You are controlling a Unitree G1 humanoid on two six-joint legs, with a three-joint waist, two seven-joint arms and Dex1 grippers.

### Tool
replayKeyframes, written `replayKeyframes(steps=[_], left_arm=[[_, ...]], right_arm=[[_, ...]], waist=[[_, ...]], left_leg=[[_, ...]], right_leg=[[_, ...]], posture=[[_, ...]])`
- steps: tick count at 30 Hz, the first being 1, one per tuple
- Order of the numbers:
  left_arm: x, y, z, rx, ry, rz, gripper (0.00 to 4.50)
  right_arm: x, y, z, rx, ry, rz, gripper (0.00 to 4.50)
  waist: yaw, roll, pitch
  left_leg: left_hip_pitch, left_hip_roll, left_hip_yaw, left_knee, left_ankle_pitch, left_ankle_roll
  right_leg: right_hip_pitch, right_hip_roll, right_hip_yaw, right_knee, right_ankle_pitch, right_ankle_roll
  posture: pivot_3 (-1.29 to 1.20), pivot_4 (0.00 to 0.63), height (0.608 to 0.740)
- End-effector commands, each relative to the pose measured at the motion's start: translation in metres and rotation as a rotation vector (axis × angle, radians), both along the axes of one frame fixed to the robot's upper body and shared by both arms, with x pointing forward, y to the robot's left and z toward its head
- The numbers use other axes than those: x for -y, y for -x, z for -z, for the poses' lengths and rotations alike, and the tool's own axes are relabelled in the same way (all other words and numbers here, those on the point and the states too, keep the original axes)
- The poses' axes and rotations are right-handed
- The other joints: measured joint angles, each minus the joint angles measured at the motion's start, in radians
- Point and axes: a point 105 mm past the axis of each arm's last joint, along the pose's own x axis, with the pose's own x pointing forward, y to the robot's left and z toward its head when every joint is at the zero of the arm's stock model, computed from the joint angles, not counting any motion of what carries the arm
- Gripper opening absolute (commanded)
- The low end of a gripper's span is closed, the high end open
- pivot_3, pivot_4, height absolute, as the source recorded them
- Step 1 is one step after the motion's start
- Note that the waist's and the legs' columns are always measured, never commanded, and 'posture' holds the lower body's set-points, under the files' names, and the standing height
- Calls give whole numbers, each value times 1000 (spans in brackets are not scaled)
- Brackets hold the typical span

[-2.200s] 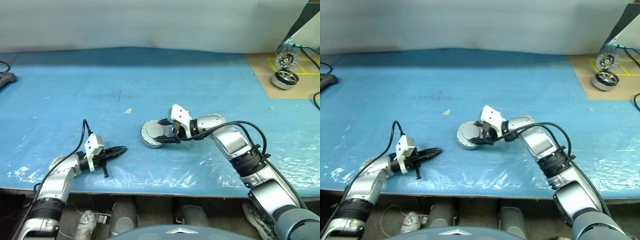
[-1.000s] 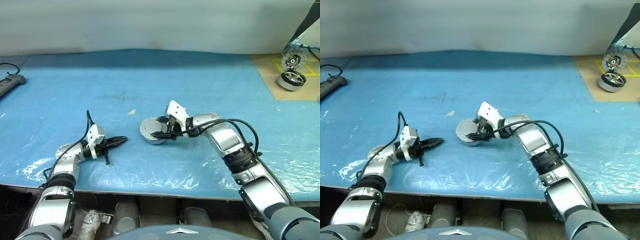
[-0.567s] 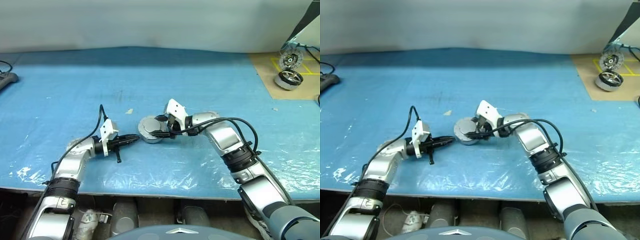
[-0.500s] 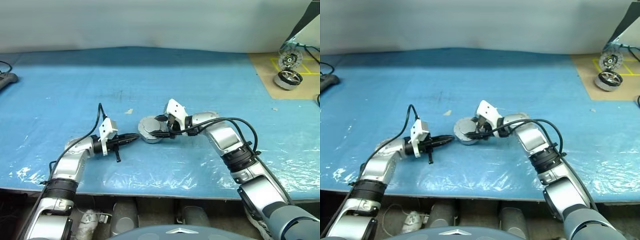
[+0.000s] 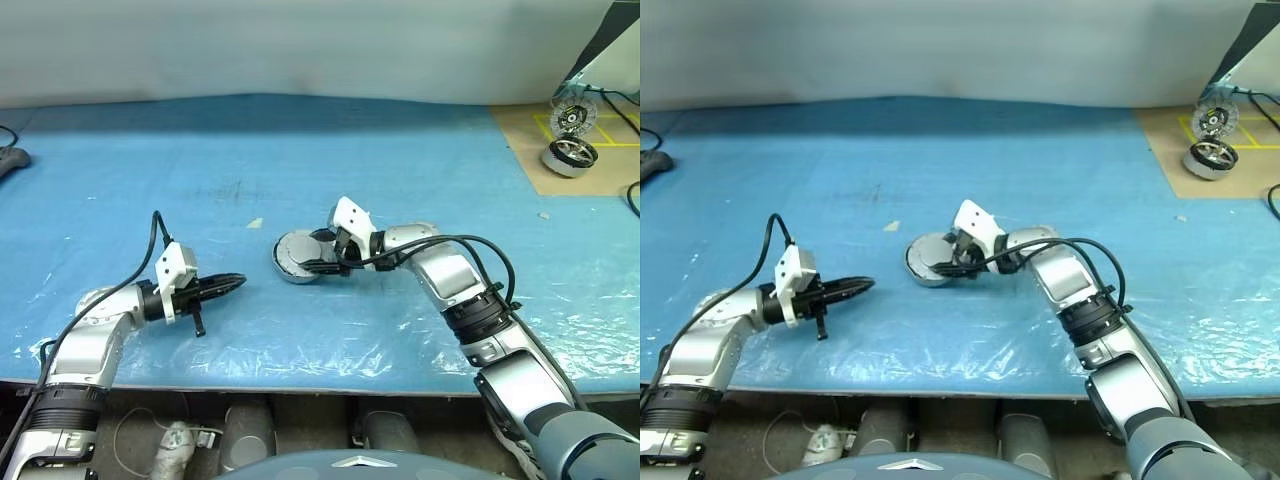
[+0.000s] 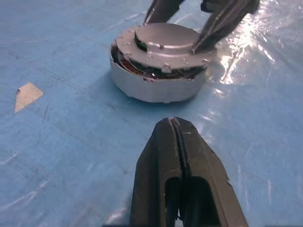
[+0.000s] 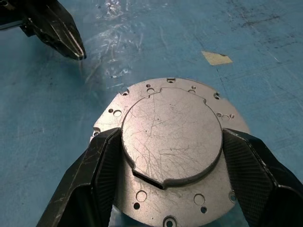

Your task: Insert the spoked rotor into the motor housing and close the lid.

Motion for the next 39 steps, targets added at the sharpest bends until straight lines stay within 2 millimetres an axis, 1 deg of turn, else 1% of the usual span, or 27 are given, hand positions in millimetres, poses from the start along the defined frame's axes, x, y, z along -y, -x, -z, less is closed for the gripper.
replayKeyframes(steps=[1,6,9,14,20,26,29,33,36,39], left_arm=[[7,-8,-15,40,32,-4,0],[12,-15,-16,46,37,-8,0],[12,-14,-13,44,36,-12,0],[1,-16,-12,50,25,-54,0],[-1,-15,-9,58,11,-52,0],[1,-10,-7,56,17,-44,0],[2,-9,-7,54,18,-41,0],[5,-8,-5,51,20,-31,0],[6,-8,-4,46,23,-23,0],[7,-7,-3,40,20,-12,0]], right_arm=[[-1,-2,-10,13,-28,1,2983],[-5,-4,-8,20,-17,5,2983],[-8,-6,2,28,18,22,2983],[-16,-7,1,2,-20,45,2983],[-11,-7,9,23,45,24,2983],[-4,-9,0,26,26,17,2983],[-5,-6,-5,36,16,-1,2983],[-9,-6,-5,22,-3,5,2983],[-9,-5,1,16,12,7,2983],[-10,-6,-23,15,-69,8,2983]], waist=[[0,0,0],[-2,0,0],[-3,0,0],[-3,0,0],[-3,0,0],[-2,0,0],[0,0,0],[0,0,0],[0,0,0],[0,0,0]], left_leg=[[0,0,0,0,0,0],[0,0,0,0,0,0],[0,0,0,0,0,0],[1,0,0,1,0,0],[1,0,0,3,0,0],[1,0,0,4,0,0],[0,0,0,4,0,0],[0,0,0,4,0,0],[0,0,0,4,0,0],[0,0,0,4,0,0]], right_leg=[[0,0,0,0,0,0],[0,0,0,0,1,2],[0,0,0,1,1,2],[0,0,0,3,0,0],[0,0,1,3,0,0],[0,0,1,3,0,0],[0,0,1,3,0,0],[0,0,1,3,0,0],[0,0,1,3,0,0],[0,0,1,3,0,0]], posture=[[0,150,740],[0,150,740],[0,150,740],[0,150,740],[0,150,740],[0,150,740],[0,150,740],[0,150,740],[0,150,740],[0,150,740]])
